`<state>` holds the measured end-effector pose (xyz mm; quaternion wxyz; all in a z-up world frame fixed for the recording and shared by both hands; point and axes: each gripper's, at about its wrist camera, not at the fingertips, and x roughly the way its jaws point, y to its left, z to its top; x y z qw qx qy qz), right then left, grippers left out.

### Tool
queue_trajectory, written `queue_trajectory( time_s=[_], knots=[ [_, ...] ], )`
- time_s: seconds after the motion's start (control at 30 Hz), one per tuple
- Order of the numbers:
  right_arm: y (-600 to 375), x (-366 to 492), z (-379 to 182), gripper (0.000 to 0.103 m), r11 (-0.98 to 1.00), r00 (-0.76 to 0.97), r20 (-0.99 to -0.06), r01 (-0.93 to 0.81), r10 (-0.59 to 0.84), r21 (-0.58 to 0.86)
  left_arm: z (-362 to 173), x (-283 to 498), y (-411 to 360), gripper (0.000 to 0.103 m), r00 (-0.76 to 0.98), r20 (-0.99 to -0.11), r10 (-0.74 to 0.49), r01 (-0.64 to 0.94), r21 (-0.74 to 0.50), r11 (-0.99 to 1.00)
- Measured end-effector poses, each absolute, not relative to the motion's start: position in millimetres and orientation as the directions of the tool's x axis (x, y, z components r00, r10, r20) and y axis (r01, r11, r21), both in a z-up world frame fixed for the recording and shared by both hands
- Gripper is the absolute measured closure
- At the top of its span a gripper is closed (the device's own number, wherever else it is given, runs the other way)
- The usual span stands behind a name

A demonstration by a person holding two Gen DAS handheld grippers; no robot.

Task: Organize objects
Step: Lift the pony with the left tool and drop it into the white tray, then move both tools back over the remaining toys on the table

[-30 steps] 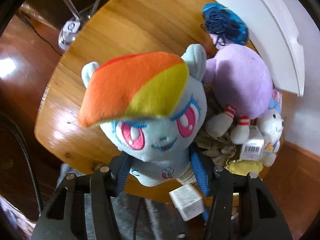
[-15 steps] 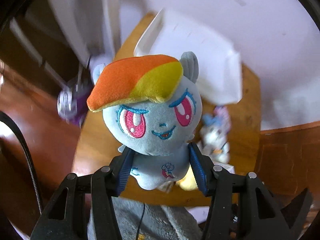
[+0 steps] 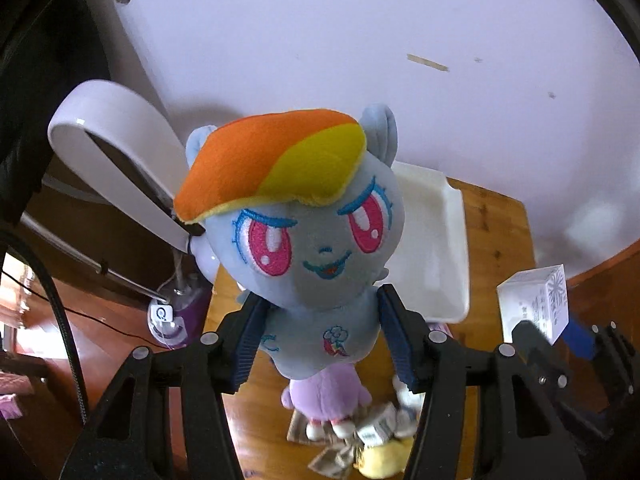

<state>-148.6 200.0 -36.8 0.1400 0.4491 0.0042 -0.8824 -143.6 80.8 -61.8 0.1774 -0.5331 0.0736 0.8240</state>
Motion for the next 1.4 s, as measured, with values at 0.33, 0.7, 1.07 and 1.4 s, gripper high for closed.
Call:
queue_trajectory(
  time_s=[0.33, 0.7, 1.07, 1.4],
  knots=[
    [208, -185, -69, 0.069, -0.975, -0.479, -0.849, 0.131, -0.223, 0.182, -75, -183, 106, 0.04, -0.367, -0.915, 0.165, -0.39, -0.009, -0.921],
    [204, -183, -83, 0.027, -0.962, -0.416, -0.869, 0.165, -0.268, 0.218, -58, -172, 136, 0.016, -0.403, -0.89, 0.215, -0.477, 0.004, -0.879],
    [206, -141, -62, 0.027, -0.962, -0.463, -0.845, 0.182, -0.267, 0.204, -44, -157, 125, 0.004, -0.422, -0.883, 0.205, -0.487, 0.03, -0.873],
    [207, -87, -24, 0.027, -0.962, -0.508, -0.819, 0.181, -0.269, 0.204, 4, -114, 98, 0.004, -0.462, -0.833, 0.304, -0.549, 0.0, -0.836]
  ],
)
